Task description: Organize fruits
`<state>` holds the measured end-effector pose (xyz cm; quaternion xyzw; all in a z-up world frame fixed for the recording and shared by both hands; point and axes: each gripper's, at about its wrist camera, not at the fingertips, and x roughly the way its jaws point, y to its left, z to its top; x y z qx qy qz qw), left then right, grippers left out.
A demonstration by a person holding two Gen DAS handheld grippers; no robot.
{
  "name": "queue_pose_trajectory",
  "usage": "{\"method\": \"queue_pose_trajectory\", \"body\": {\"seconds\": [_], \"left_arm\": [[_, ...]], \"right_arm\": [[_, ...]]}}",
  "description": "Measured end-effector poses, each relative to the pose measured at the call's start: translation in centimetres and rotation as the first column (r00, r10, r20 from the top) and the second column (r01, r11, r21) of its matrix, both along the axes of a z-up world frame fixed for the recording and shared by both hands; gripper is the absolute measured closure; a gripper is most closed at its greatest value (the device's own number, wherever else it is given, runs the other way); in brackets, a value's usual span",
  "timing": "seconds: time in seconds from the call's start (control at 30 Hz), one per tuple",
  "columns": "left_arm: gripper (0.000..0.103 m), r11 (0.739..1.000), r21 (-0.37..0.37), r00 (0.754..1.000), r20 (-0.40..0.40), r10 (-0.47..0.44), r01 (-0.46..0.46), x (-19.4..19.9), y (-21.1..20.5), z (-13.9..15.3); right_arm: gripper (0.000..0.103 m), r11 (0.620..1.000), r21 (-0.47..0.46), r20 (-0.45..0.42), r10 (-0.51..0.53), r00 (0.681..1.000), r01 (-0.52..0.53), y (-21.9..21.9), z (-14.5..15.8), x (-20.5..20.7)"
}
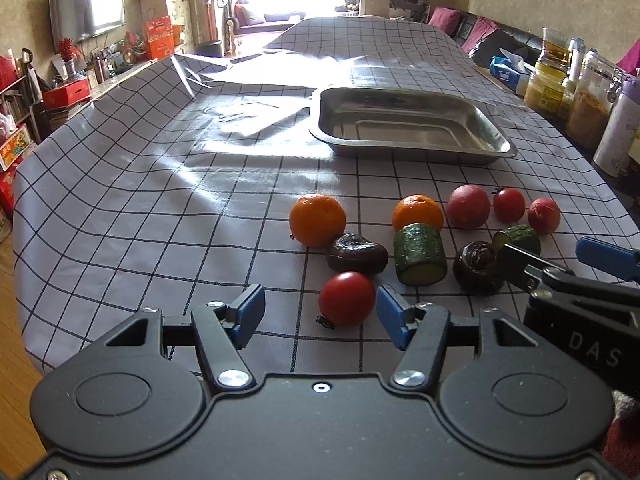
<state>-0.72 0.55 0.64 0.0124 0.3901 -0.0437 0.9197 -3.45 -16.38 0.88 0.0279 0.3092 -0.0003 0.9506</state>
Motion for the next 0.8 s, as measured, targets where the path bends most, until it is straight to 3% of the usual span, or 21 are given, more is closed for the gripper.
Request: {"method": "queue_pose_trajectory", "body": {"seconds": [0.33, 0.6, 0.8], "left_arm": [[0.039, 1.0, 0.0, 1.0, 0.002, 0.006, -0.006, 0.0, 0.5, 0.0], [0.041, 0.999, -0.001, 0.999, -0.036, -0.032, 0.032, 0.6, 0.0, -0.5], [0.041, 0.998, 0.017, 0.998, -0.033, -0.053, 0.054, 0.8, -0.4, -0.7]], "right_arm": [[0.026, 1.0, -0.008, -0.008, 0.0, 1.0, 0.0, 0.0, -0.3, 0.1], [0.04, 1.0, 0.004, -0.046, -0.028, 0.999, 0.029, -0.9, -0.8, 0.9], [0.041, 0.998, 0.015, -0.058, -0.054, 0.997, 0.055, -1.6, -1.1, 1.7]]}}
